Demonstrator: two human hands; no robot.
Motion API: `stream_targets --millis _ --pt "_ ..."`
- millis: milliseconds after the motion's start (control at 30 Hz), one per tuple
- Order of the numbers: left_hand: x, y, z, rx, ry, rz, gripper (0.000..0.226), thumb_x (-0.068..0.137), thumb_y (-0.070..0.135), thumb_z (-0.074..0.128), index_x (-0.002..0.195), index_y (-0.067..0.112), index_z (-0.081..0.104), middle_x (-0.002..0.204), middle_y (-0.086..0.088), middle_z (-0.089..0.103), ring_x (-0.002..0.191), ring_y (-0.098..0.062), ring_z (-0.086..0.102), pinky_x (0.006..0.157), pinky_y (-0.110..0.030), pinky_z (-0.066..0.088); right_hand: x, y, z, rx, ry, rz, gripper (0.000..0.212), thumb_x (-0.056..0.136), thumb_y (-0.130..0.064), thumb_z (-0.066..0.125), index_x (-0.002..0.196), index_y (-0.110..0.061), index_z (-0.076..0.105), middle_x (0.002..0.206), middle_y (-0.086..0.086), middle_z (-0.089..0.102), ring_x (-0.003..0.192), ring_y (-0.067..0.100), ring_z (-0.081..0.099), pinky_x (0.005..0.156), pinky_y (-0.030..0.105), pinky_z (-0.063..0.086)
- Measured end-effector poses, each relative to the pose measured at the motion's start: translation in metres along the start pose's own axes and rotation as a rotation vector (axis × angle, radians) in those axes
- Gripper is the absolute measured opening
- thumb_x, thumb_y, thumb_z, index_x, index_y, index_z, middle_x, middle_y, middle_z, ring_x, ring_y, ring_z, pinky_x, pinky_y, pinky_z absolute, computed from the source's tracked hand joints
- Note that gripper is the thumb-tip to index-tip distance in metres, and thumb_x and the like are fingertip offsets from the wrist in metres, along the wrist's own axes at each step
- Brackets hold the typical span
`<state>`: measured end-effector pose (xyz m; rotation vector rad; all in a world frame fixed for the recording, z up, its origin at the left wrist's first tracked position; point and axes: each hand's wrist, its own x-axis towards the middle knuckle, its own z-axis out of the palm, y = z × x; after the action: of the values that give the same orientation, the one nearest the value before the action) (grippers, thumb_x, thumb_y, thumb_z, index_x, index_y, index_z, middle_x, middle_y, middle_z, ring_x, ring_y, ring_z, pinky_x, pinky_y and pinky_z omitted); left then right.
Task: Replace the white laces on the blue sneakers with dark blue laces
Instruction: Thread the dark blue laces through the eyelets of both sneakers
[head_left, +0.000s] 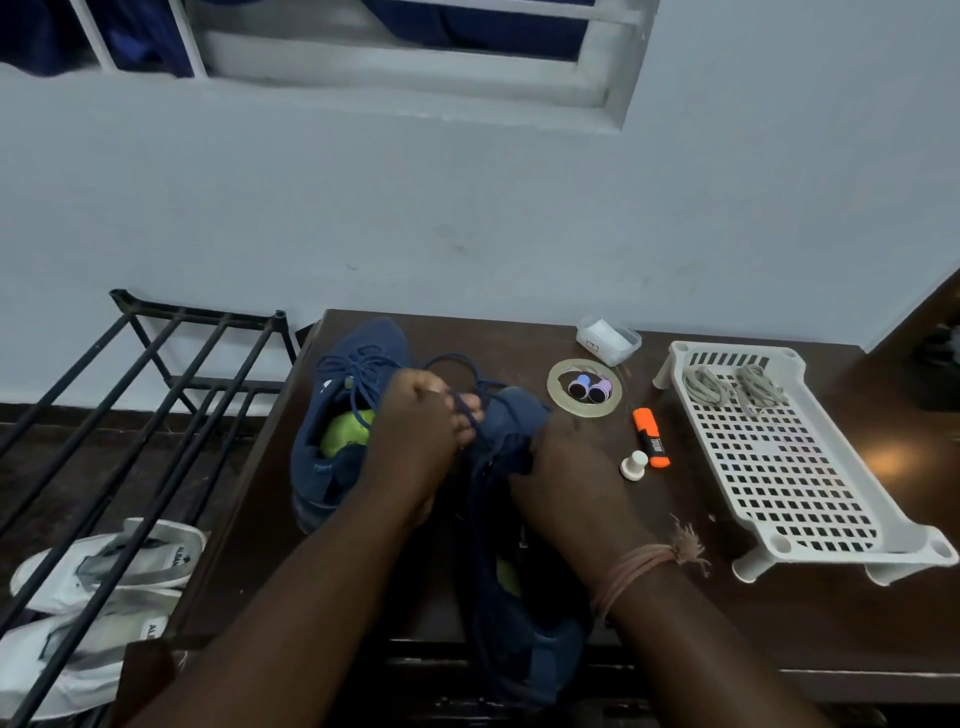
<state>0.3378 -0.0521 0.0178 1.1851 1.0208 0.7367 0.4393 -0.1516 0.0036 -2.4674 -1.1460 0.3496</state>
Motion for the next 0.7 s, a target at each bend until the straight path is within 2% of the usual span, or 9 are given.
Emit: stream_targets --millis 67,133,167,300,400,467,533,600,700 --pt "0.003 0.018 -0.009 -0.317 -0.011 -0.096 0.023 0.105 0.008 0.029 0.086 0.015 0.042 0.062 0.000 0.047 0.045 -0.012 0.045 0.046 -0.029 0.048 0.002 0.006 0.005 -0.010 -0.034 0.110 0.048 0.085 -0.037 0.063 0.115 -0.002 0.052 0.109 0.011 0.064 0.094 0.026 0.066 0.071 0.030 0.050" --pt "0.006 0.025 -0.023 -0.336 -0.076 -0.197 0.025 0.103 0.010 0.034 0.080 0.020 0.040 0.058 0.004 0.035 0.037 -0.007 0.027 0.035 -0.019 0.025 0.005 0.008 0.007 0.035 -0.042 0.199 0.057 0.082 -0.047 0.063 0.112 0.001 0.054 0.105 0.013 0.067 0.089 0.026 0.067 0.068 0.031 0.052" --pt "0.005 0.025 -0.027 -0.184 -0.114 -0.222 0.023 0.102 0.013 0.040 0.080 0.019 0.044 0.058 0.004 0.037 0.038 -0.007 0.028 0.035 -0.018 0.024 0.005 0.008 0.006 0.036 -0.057 0.211 0.059 0.082 -0.048 0.063 0.114 0.001 0.053 0.106 0.013 0.066 0.090 0.025 0.066 0.067 0.030 0.050" --pt "-0.007 0.017 -0.022 0.735 -0.289 -0.113 0.029 0.096 0.037 0.062 0.076 0.017 0.065 0.069 0.003 0.062 0.059 -0.011 0.058 0.053 -0.022 0.045 0.008 0.003 0.001 0.059 -0.130 0.197 0.050 0.085 -0.036 0.066 0.119 -0.005 0.048 0.114 0.010 0.059 0.101 0.027 0.064 0.076 0.031 0.050" --pt "-0.009 0.012 -0.018 0.923 -0.322 -0.006 0.034 0.095 0.042 0.062 0.073 0.017 0.067 0.067 0.002 0.061 0.059 -0.009 0.056 0.055 -0.022 0.038 0.015 0.005 -0.001 0.344 -0.167 0.229 0.034 0.074 -0.029 0.066 0.104 -0.014 0.061 0.100 0.007 0.069 0.090 0.024 0.068 0.081 0.040 0.058" --pt "-0.006 0.009 -0.018 0.918 -0.315 0.045 0.036 0.095 0.037 0.064 0.065 0.018 0.063 0.061 0.003 0.058 0.054 -0.009 0.053 0.055 -0.022 0.038 0.021 0.010 -0.003 0.641 -0.152 0.326 0.029 0.070 -0.025 0.065 0.098 -0.018 0.065 0.093 0.008 0.073 0.086 0.028 0.072 0.081 0.049 0.060" --pt "-0.003 0.004 -0.017 0.889 -0.318 0.019 0.035 0.097 0.038 0.060 0.070 0.017 0.063 0.067 0.002 0.063 0.062 -0.011 0.059 0.062 -0.025 0.045 0.024 0.011 -0.002 0.869 -0.087 0.347 0.024 0.075 -0.010 0.064 0.099 -0.017 0.066 0.093 0.009 0.075 0.086 0.029 0.073 0.082 0.052 0.059" --pt "0.000 -0.003 -0.013 0.728 -0.305 -0.056 0.030 0.099 0.039 0.053 0.083 0.018 0.066 0.082 -0.004 0.068 0.075 -0.018 0.064 0.075 -0.031 0.051 0.025 0.008 0.000 0.934 -0.038 0.286 0.030 0.072 -0.003 0.064 0.098 -0.018 0.068 0.094 0.007 0.075 0.086 0.028 0.073 0.081 0.051 0.060" --pt "0.000 -0.008 -0.004 0.372 -0.261 -0.163 0.030 0.104 0.026 0.045 0.081 0.013 0.059 0.077 -0.009 0.059 0.063 -0.017 0.050 0.065 -0.030 0.039 0.023 0.003 0.002 0.947 -0.001 0.204 0.030 0.073 0.011 0.058 0.087 -0.015 0.065 0.089 0.009 0.072 0.078 0.026 0.069 0.072 0.040 0.060"
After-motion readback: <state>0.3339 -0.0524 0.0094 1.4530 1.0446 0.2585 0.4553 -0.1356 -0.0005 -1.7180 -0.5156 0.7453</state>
